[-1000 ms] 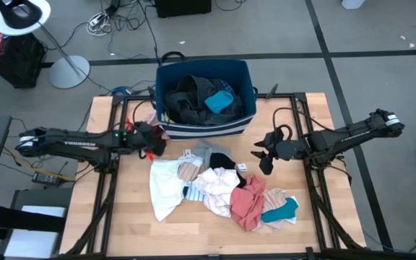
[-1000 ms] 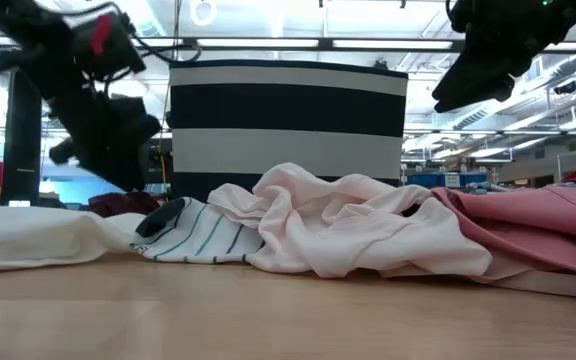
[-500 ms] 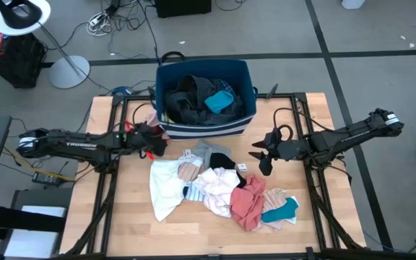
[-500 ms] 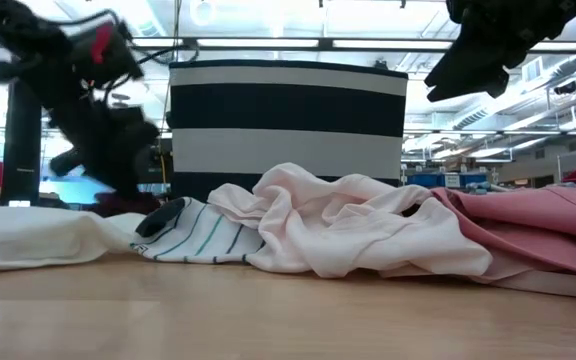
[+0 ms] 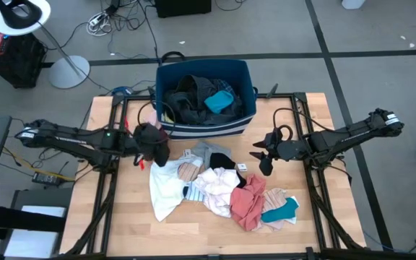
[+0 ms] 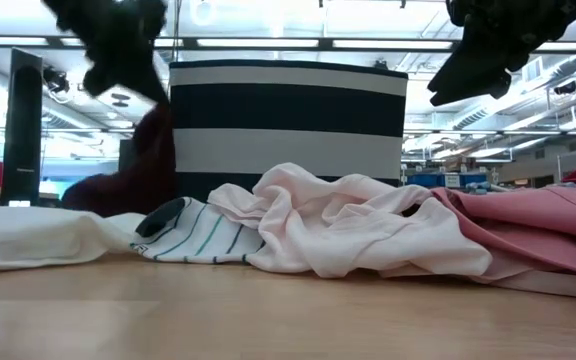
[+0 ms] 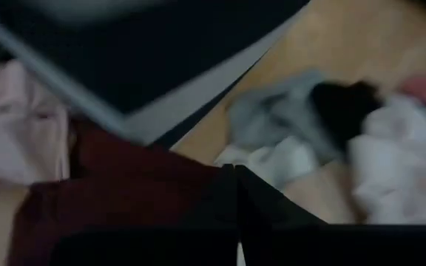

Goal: Sort clothes
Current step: Put the red underwear into the blue laundry bin

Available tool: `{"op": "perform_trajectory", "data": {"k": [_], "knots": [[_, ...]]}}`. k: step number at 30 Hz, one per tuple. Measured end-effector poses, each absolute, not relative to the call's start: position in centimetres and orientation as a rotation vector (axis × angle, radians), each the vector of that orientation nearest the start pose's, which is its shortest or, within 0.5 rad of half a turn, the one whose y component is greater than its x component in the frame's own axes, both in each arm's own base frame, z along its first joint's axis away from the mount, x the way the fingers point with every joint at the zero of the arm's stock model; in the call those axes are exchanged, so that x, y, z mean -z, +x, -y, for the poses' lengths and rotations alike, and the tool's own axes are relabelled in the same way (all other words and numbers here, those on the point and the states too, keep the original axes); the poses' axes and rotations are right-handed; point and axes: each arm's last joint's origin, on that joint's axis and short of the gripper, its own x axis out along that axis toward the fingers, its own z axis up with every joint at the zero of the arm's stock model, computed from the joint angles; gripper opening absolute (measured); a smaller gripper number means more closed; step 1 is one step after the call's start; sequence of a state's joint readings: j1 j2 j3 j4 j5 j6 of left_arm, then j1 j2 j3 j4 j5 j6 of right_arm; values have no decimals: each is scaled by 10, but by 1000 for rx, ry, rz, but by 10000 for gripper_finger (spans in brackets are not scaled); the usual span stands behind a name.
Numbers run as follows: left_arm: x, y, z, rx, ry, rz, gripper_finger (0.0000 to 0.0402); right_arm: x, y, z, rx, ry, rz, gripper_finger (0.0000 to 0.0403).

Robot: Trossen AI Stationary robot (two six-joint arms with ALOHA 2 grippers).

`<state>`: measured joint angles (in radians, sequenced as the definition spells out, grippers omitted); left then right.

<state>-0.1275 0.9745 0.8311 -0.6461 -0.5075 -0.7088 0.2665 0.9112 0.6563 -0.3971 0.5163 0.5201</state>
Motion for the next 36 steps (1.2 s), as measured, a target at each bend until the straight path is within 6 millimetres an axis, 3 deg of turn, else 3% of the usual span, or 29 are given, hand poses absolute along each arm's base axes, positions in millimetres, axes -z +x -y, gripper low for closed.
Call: {"op": "perform_trajectory", "data": {"k": [11,21,27,36], "knots": [[-365,195,11,-558,-250,-354,0,-251,182,-35,391,250,-527,185],[-441,227,7,-550,-24,-232,0,-248,185,-35,411,238,-533,185],[-483,254,-17,-635,119,-196,0,-248,185,-35,411,237,-535,185],[-532,281,-74,-760,203,-105,0,-248,185,-35,411,236,-537,185]]}}
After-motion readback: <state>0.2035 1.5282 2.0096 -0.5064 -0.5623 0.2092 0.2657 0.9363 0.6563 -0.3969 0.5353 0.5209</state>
